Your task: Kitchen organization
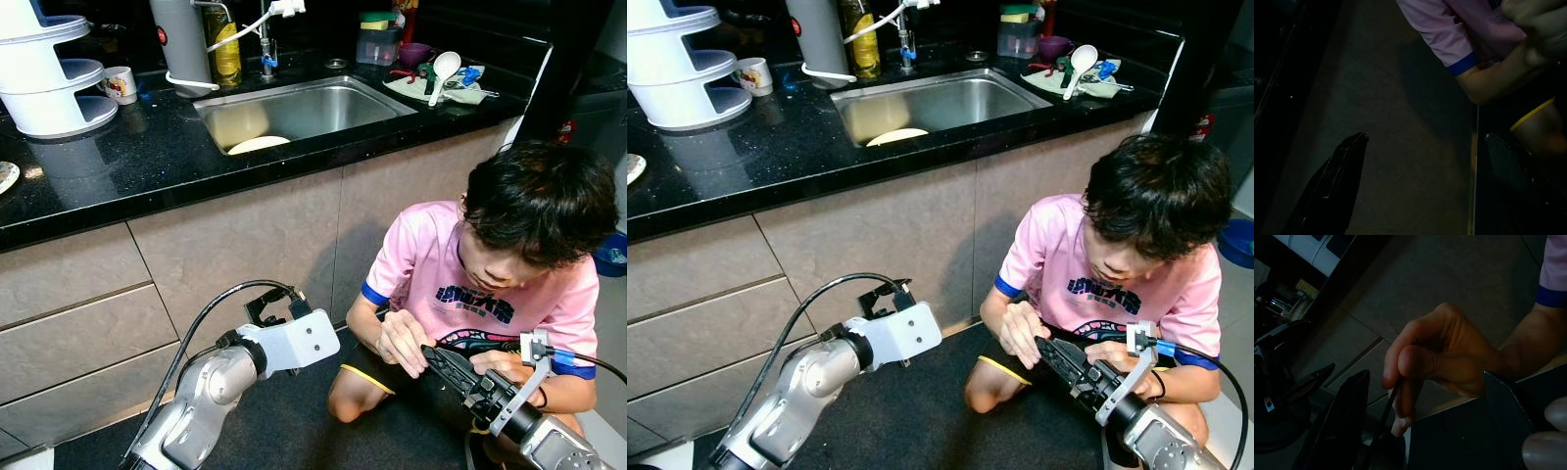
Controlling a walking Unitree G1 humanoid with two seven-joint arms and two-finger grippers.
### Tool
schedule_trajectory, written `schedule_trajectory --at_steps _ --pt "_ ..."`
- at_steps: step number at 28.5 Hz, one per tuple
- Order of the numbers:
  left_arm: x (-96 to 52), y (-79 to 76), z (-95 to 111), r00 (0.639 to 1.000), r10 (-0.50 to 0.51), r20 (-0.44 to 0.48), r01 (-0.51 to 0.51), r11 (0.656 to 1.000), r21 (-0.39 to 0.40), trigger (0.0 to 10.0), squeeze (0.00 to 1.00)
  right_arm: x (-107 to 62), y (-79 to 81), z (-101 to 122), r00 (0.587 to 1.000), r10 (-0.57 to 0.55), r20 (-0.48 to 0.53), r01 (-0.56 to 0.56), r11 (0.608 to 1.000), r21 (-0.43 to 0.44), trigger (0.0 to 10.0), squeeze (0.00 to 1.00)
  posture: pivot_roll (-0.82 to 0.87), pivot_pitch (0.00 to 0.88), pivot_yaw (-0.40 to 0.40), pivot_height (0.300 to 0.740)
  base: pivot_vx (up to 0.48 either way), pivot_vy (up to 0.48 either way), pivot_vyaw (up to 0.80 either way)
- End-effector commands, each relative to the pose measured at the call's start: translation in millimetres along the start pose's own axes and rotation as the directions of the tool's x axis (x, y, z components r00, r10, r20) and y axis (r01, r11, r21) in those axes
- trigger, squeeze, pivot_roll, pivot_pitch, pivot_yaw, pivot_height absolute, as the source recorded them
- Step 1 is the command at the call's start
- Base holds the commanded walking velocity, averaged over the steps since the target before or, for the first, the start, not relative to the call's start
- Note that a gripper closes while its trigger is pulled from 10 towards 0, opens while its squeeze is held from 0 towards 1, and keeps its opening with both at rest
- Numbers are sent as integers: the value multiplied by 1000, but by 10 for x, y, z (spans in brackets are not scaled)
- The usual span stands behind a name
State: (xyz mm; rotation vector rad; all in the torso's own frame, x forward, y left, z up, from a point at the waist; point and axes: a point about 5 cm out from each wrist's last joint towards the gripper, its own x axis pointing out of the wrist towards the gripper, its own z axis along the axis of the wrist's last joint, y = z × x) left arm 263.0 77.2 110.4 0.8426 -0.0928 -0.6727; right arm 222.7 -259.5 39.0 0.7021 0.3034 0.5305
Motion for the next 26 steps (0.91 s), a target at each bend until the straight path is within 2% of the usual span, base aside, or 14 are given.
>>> schedule_trajectory --at_steps 1,7,12,26 --pt "-11 -29 -16 1000 -11 -12 12 1000 11 10000 0 6 -4 -28 1000 4 -16 -4 1000 -4 10000 0 -20 0 -2 740 0 0 0" --pt "7 -41 -18 1000 -14 -14 14 1000 10 10000 0 26 1 14 1000 7 -21 -8 1000 -15 10000 0 -34 0 -13 740 0 0 0" --pt "39 -55 -11 1000 -16 -17 16 1000 16 10000 0 36 9 60 999 17 -34 -18 1000 -25 10000 0 -55 0 -52 740 0 0 0" --pt "41 -51 -30 1000 -17 -22 18 1000 18 10000 0 70 25 88 999 28 -39 -29 999 -29 10000 0 -63 0 -62 740 0 0 0"
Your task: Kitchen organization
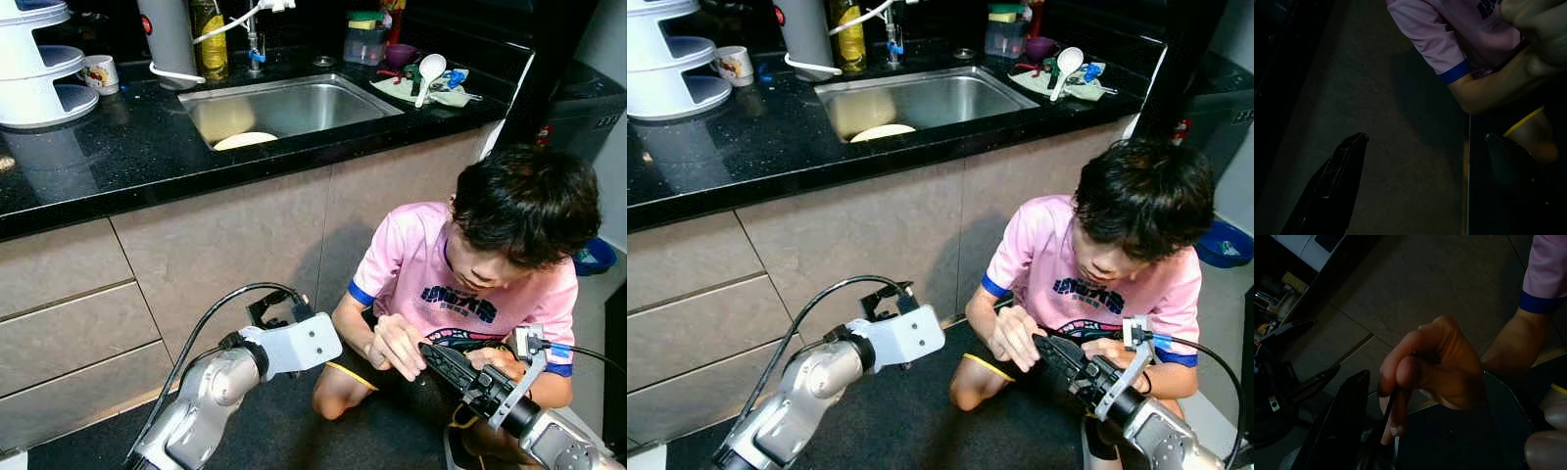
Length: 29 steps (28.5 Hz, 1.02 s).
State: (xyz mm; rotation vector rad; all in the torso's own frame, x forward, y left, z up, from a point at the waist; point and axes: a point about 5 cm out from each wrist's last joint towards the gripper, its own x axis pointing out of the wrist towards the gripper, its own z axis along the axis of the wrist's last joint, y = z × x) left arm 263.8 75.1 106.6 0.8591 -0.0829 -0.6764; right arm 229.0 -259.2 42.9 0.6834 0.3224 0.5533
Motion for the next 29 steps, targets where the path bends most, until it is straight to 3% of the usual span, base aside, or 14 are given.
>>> schedule_trajectory --at_steps 1,25,29 --pt "19 -17 -16 1000 -9 -11 9 1000 6 10000 0 16 16 38 1000 16 -10 -16 1000 -16 10000 0 -63 0 -62 740 0 0 0" --pt "32 13 5 1000 -6 0 6 1000 -1 10000 0 59 24 17 1000 11 0 -11 1000 -15 10000 0 -72 0 -33 740 0 0 0" --pt "32 12 36 1000 -12 10 12 1000 26 10000 0 45 17 -18 1000 3 1 -3 1000 -9 10000 0 -72 0 -34 740 0 0 0"
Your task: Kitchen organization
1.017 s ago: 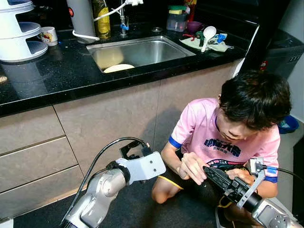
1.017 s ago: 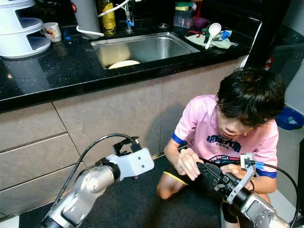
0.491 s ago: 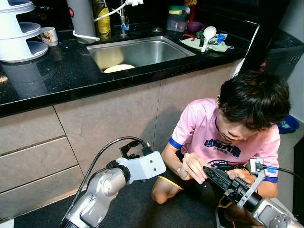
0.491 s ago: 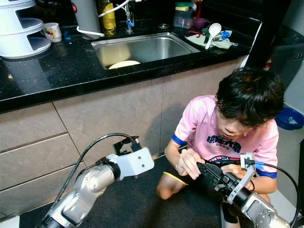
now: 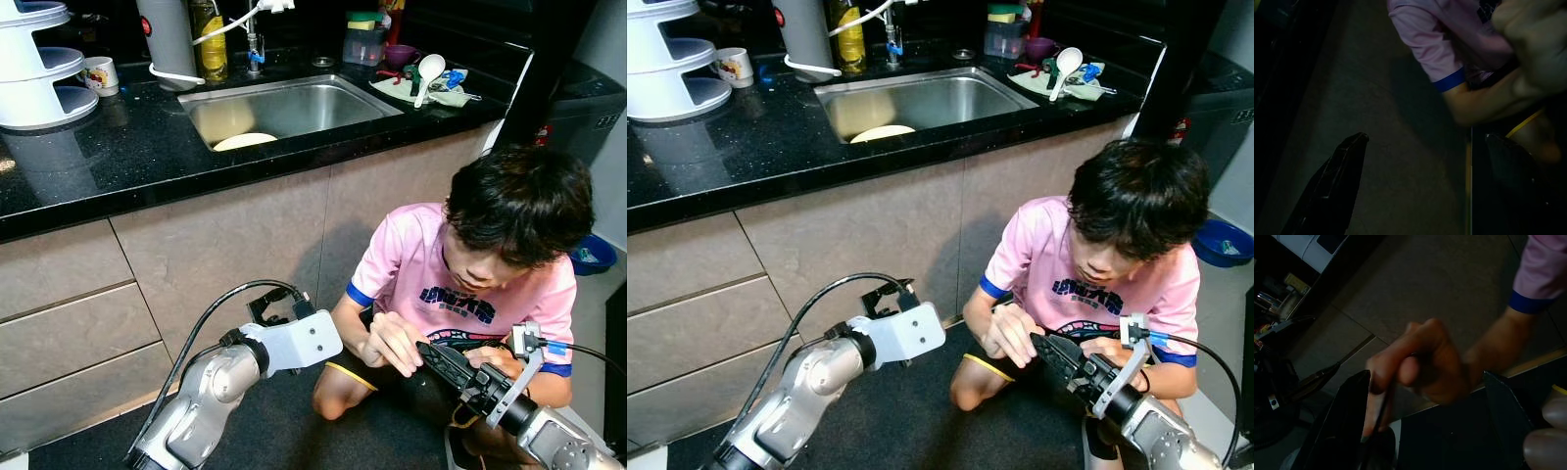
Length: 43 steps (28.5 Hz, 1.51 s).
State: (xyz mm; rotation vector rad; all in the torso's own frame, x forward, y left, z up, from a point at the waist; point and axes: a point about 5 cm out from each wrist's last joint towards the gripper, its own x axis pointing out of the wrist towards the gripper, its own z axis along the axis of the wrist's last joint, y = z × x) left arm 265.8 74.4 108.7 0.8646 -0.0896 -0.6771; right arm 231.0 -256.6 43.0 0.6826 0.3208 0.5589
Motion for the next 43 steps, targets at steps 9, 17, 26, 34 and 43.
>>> schedule_trajectory --at_steps 9,17,26,34,43 --pt "4 0 71 1000 14 19 -15 997 73 10000 0 30 18 -34 1000 0 -6 0 1000 0 10000 0 -64 0 -39 740 0 0 0" --pt "-35 128 100 994 87 69 -88 996 22 10000 0 39 15 1 1000 -2 1 2 1000 -4 10000 0 -65 0 -47 740 0 0 0" --pt "-278 476 -162 945 327 -25 -299 827 -477 10000 0 12 3 7 1000 -9 5 9 1000 -5 10000 0 -68 0 -46 740 0 0 0" --pt "-569 518 -868 856 414 -309 -495 485 -721 10000 0 23 -2 27 1000 -9 6 9 1000 -7 10000 0 -66 0 -50 740 0 0 0" --pt "-759 139 -1508 805 251 -538 -594 357 -721 10000 0 45 9 29 1000 -6 8 6 1000 -9 10000 0 -71 0 -49 740 0 0 0"
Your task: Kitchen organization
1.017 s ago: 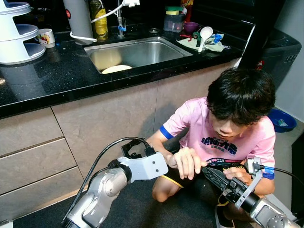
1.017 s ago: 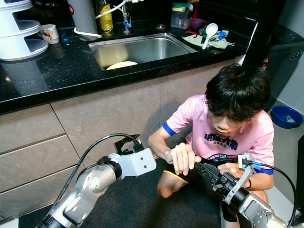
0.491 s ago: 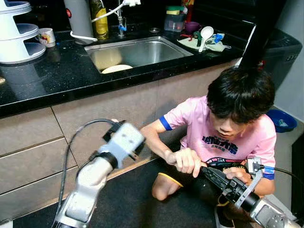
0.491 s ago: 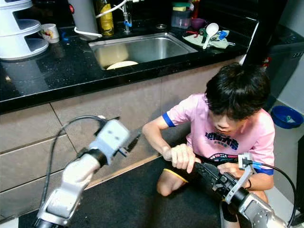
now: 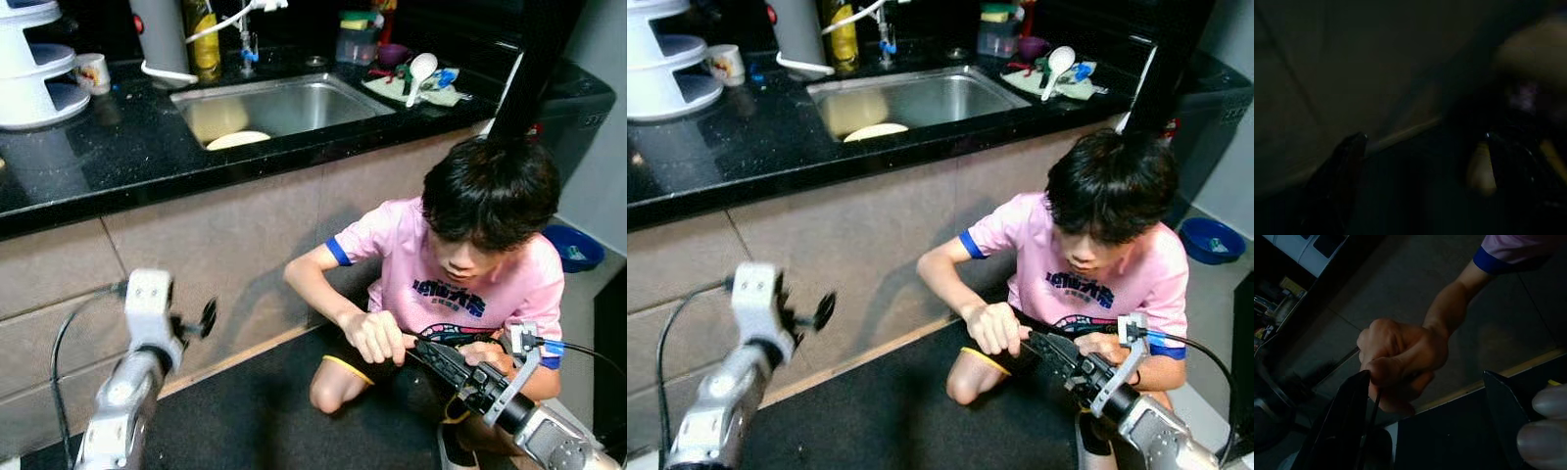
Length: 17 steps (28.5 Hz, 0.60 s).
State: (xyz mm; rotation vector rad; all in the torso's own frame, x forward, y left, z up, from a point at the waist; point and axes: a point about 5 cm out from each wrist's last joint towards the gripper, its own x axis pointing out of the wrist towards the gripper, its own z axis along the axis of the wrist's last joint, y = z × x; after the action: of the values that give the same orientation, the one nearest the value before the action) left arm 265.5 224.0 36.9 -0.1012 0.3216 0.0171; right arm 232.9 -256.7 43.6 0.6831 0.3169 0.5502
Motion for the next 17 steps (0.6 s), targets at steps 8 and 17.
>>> schedule_trajectory --at_steps 8,17 --pt "-28 6 -706 942 10 -334 -4 1000 20 10000 0 41 13 35 1000 -1 4 1 1000 -13 10000 0 -78 0 -51 740 0 0 0" --pt "-148 44 -1008 891 12 -453 3 999 32 10000 0 83 29 26 1000 5 7 -5 1000 -10 10000 0 -80 0 -48 740 0 0 0"
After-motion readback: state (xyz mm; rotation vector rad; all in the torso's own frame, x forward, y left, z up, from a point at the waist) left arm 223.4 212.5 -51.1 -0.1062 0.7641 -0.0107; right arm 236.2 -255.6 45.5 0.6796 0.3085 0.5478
